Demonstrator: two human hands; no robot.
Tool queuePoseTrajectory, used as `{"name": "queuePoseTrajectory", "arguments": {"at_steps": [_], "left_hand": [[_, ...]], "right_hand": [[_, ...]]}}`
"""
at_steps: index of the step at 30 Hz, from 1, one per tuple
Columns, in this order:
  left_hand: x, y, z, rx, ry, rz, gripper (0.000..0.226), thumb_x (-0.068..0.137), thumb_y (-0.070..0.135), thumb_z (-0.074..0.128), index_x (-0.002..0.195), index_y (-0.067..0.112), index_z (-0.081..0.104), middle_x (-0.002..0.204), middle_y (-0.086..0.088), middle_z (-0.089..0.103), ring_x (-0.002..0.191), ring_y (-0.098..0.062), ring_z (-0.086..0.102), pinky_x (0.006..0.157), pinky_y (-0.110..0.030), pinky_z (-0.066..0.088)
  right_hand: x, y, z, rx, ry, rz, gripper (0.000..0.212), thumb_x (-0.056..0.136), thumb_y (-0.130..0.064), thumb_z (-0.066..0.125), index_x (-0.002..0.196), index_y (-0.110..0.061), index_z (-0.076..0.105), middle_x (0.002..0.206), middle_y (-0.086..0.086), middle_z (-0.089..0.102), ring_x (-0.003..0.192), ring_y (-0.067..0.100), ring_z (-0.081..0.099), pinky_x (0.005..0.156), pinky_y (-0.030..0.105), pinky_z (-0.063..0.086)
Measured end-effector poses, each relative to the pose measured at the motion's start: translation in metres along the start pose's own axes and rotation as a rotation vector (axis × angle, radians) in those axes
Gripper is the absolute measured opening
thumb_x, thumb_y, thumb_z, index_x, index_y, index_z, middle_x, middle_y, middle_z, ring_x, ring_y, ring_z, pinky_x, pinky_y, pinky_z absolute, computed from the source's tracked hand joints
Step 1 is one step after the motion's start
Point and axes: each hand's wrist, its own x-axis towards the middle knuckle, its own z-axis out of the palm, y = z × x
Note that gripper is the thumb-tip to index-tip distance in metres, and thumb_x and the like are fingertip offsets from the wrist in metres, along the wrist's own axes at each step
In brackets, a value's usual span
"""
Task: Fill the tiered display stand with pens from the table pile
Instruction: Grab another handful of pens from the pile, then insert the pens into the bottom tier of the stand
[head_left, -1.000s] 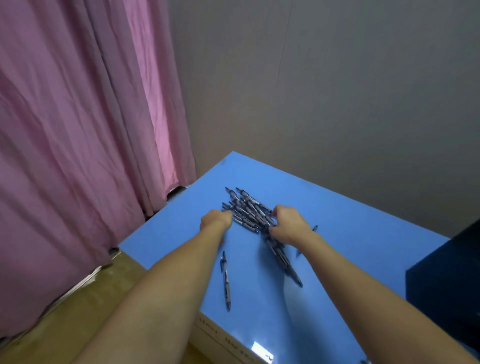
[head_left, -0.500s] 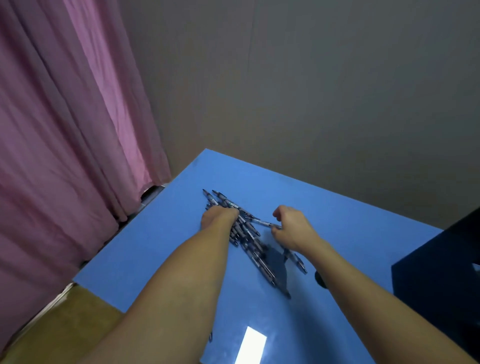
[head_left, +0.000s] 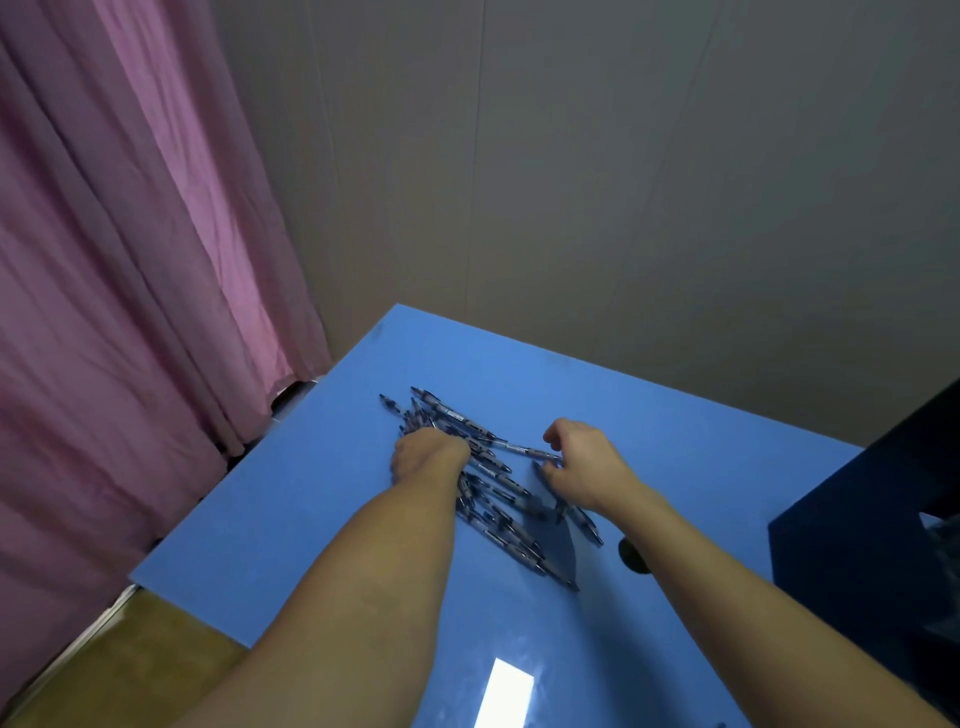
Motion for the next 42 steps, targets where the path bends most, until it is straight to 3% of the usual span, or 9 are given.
{"name": "queuePoseTrajectory", "arguments": {"at_steps": [3,6,11,17,23,31,34,39,42], "left_hand": [[-0.006,-0.005,-0.004,-0.041,0.000,0.050,0.026,0.090,0.033,0.060,0.098,0.009,0.067,0.091,-0.005,0.065,0.075,-0.020,0.062,0.059,-0.029,0.048],[-0.007,-0.010,-0.003,-0.100,0.012,0.069,0.032,0.095,0.038,0.059,0.078,0.012,0.054,0.078,-0.002,0.055,0.067,-0.018,0.055,0.060,-0.029,0.044],[-0.011,-0.017,-0.012,-0.173,0.046,0.137,0.032,0.095,0.040,0.056,0.097,0.008,0.063,0.100,-0.008,0.066,0.081,-0.025,0.061,0.066,-0.032,0.046],[-0.022,-0.015,-0.031,-0.259,0.140,0.307,0.041,0.096,0.036,0.060,0.117,0.006,0.042,0.106,-0.012,0.059,0.099,-0.036,0.059,0.077,-0.039,0.045],[-0.059,-0.003,-0.039,-0.436,0.058,0.485,0.027,0.095,0.025,0.061,0.107,0.009,0.042,0.097,-0.015,0.064,0.082,-0.031,0.068,0.073,-0.046,0.057],[-0.153,0.004,-0.018,-0.447,0.109,0.669,0.010,0.096,0.018,0.062,0.092,0.011,0.057,0.078,-0.005,0.057,0.067,-0.020,0.050,0.056,-0.030,0.039],[-0.203,0.010,-0.003,-0.452,0.118,0.732,0.023,0.097,0.019,0.062,0.078,0.013,0.051,0.069,-0.005,0.049,0.060,-0.021,0.045,0.053,-0.030,0.037],[-0.290,0.015,0.040,-0.455,0.102,0.805,0.014,0.098,0.020,0.061,0.091,0.009,0.057,0.077,-0.007,0.056,0.061,-0.018,0.052,0.048,-0.024,0.037],[-0.330,0.014,0.069,-0.476,0.073,0.825,0.017,0.095,0.022,0.062,0.084,0.013,0.053,0.076,-0.011,0.057,0.063,-0.027,0.057,0.049,-0.028,0.047]], "right_hand": [[-0.005,-0.001,-0.002,-0.003,0.006,-0.002,0.038,0.097,-0.022,0.061,0.133,-0.013,0.054,0.129,0.006,0.058,0.114,0.024,0.058,0.096,0.036,0.052],[-0.009,-0.003,-0.004,0.001,0.009,-0.008,0.038,0.097,-0.022,0.060,0.133,-0.012,0.054,0.128,0.006,0.058,0.113,0.024,0.058,0.095,0.036,0.052],[-0.014,-0.009,-0.008,0.016,0.015,-0.003,0.038,0.096,-0.019,0.059,0.133,-0.012,0.054,0.127,0.006,0.059,0.113,0.023,0.058,0.097,0.037,0.052],[-0.026,-0.013,-0.010,0.041,0.019,0.012,0.037,0.096,-0.022,0.060,0.132,-0.012,0.055,0.126,0.007,0.060,0.111,0.024,0.059,0.094,0.037,0.053],[-0.056,-0.006,-0.022,0.052,0.027,0.044,0.040,0.096,-0.022,0.061,0.134,-0.011,0.054,0.129,0.008,0.059,0.115,0.027,0.059,0.097,0.040,0.053],[-0.134,0.023,-0.070,0.055,0.160,0.039,0.038,0.093,-0.020,0.059,0.130,-0.012,0.055,0.128,0.008,0.061,0.116,0.028,0.059,0.096,0.041,0.053],[-0.176,0.043,-0.087,0.066,0.197,0.030,0.040,0.094,-0.022,0.059,0.132,-0.011,0.055,0.129,0.009,0.061,0.116,0.029,0.059,0.097,0.044,0.053],[-0.250,0.086,-0.102,0.085,0.218,0.043,0.039,0.097,-0.022,0.058,0.134,-0.011,0.054,0.127,0.008,0.061,0.107,0.026,0.061,0.093,0.044,0.055],[-0.291,0.111,-0.106,0.109,0.233,0.064,0.038,0.098,-0.020,0.058,0.134,-0.010,0.053,0.128,0.008,0.060,0.108,0.025,0.061,0.093,0.043,0.056]]}}
